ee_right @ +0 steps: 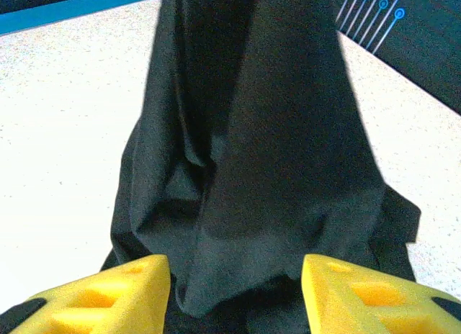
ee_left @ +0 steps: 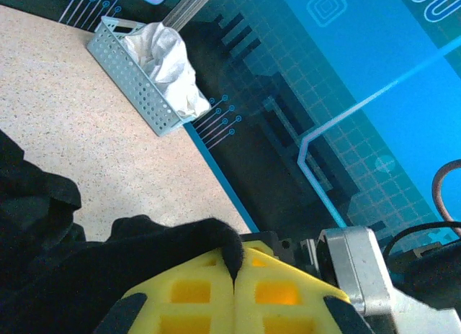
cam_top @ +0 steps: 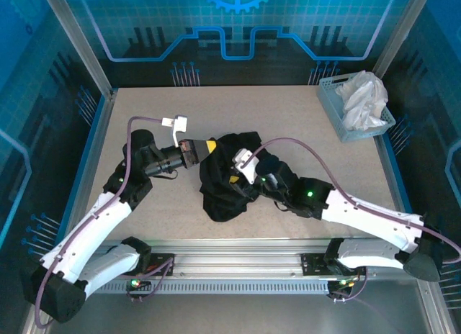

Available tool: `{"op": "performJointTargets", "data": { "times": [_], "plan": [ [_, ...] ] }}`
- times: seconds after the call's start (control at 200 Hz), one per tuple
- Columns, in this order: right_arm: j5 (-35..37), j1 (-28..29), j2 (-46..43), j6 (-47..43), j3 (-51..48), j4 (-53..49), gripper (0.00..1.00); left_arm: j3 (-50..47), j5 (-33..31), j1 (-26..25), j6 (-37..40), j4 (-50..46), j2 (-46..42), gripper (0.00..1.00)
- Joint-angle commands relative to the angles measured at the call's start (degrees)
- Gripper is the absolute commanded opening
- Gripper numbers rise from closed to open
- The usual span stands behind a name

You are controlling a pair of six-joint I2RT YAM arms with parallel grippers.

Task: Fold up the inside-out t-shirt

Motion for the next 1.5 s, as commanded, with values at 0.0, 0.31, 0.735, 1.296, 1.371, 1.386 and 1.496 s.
{"op": "performJointTargets", "data": {
  "times": [0.0, 0.31, 0.735, 1.296, 1.371, 1.386, 1.496],
  "plan": [
    [1.2, 0.3, 3.8, 1.3, 0.1, 6.5, 0.62, 1.3, -0.3, 0.4, -0.1, 0.4, -0.1, 0.00],
    [-10.4, -9.5, 7.6, 3.3, 2.7, 9.0, 0.15, 1.2, -3.5, 0.4, 1.7, -2.7, -2.3, 0.00],
    [-66.8, -23.6, -3.0, 4.5, -1.3, 15.2, 0.00, 3.4, -25.8, 0.6, 10.3, -13.1, -0.1, 0.03],
    [-61.3, -25.1, 4.2, 11.4, 0.8, 18.7, 0.00, -4.1, -7.0, 0.5, 9.3, -10.5, -7.5, 0.49],
    [-60.4, -25.3, 4.4, 11.7, 0.8, 18.7, 0.00, -5.6, 0.0, 0.5, 5.6, -6.2, -7.1, 0.50],
    [-60.3, -25.4, 4.4, 11.8, 0.7, 18.7, 0.00, -6.0, 1.1, 0.5, 4.8, -5.2, -6.9, 0.50],
    [-60.0, -25.5, 4.5, 11.9, 0.8, 18.8, 0.00, -8.0, 5.8, 0.4, -0.7, 1.0, -4.7, 0.54]
  ]
}}
